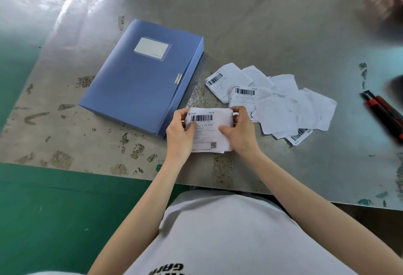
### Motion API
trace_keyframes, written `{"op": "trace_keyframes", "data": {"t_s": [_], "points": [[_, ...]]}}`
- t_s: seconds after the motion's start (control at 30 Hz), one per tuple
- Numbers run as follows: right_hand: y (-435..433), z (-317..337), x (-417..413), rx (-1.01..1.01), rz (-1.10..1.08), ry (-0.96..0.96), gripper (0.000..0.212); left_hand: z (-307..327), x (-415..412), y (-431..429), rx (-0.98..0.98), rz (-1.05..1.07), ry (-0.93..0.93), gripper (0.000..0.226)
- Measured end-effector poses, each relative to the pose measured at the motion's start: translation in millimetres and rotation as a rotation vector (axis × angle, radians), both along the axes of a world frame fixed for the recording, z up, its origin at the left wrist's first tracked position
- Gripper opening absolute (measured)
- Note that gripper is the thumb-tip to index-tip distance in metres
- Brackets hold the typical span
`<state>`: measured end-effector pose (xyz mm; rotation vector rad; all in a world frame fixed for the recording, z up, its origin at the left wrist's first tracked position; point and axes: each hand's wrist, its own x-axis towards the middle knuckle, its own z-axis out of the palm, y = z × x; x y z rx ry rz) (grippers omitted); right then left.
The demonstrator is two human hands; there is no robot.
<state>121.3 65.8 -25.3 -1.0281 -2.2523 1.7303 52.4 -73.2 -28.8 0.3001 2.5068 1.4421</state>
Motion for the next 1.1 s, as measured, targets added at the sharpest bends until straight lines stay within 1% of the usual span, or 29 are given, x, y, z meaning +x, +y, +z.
{"op": "trace_keyframes", "data": {"t_s": [0.1,0.23,0.37,0.47,0.53,0.63,0.7,0.8,0.87,0.97,1.03,1.1], "points": [[0,-5,3,0.071,0.028,-0.027,0.05,-9,-3,-1,-0.08,-0.03,0.082,0.033],[-3,-9,3,0.218,0.104,-0.065,0.05,-18,-3,-2,-0.198,-0.108,0.212,0.042],[-2,-11,3,0.296,0.151,-0.092,0.049,-20,-3,-1,-0.329,-0.171,0.314,0.045],[6,-10,6,0.301,0.087,-0.069,0.045,-16,-5,4,-0.347,-0.195,0.369,0.041],[18,-10,9,0.344,0.024,-0.067,0.042,-11,-6,13,-0.312,-0.209,0.359,0.034],[44,-11,16,0.543,-0.035,-0.139,0.042,-3,-8,29,-0.216,-0.232,0.308,0.029],[61,-11,23,0.637,-0.062,-0.245,0.046,0,-9,41,-0.175,-0.263,0.278,0.028],[81,-13,32,0.634,-0.008,-0.446,0.061,1,-10,62,-0.163,-0.344,0.229,0.027],[87,-14,36,0.624,0.063,-0.54,0.069,1,-11,74,-0.185,-0.4,0.183,0.028],[91,-13,40,0.648,0.118,-0.599,0.072,0,-13,93,-0.24,-0.437,0.106,0.033],[92,-13,40,0.684,0.134,-0.605,0.068,1,-16,103,-0.323,-0.43,0.083,0.036],[94,-11,39,0.733,0.139,-0.603,0.059,2,-19,113,-0.406,-0.42,0.059,0.039]]}}
